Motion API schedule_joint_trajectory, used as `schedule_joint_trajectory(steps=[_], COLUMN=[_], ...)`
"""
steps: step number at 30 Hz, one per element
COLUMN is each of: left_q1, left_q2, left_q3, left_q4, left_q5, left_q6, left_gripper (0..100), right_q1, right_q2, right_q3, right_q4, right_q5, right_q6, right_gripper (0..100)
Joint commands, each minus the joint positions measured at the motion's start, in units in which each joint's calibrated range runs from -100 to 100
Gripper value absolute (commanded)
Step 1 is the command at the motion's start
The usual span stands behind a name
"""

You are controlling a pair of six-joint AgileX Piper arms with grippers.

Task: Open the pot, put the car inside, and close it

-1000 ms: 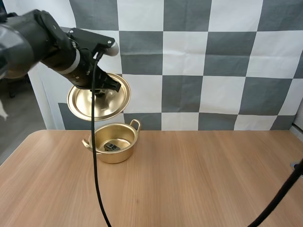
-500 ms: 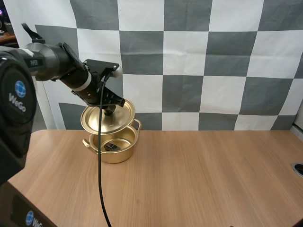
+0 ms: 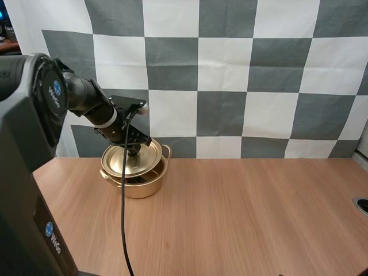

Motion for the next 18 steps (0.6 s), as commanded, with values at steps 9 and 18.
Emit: schedule_joint_trajectory(steps=[9,18], left_q1=[-0.08,-0.08], left_q2=[0.5,0.5], left_q3=[0.0,0.0], left_q4=[-1.2,-1.2], left_q5=[1.6,6.8], left_q6=[1.4,2.1], left_gripper=[0,0], right_q1=[0.0,0.0], right_q2=[0.0,0.0], right_q3=[0.0,0.0], right_q4=[1.1,1.9], right_q5=[0.0,0.0], right_q6=[0.1,0.1], right_gripper=[100,100])
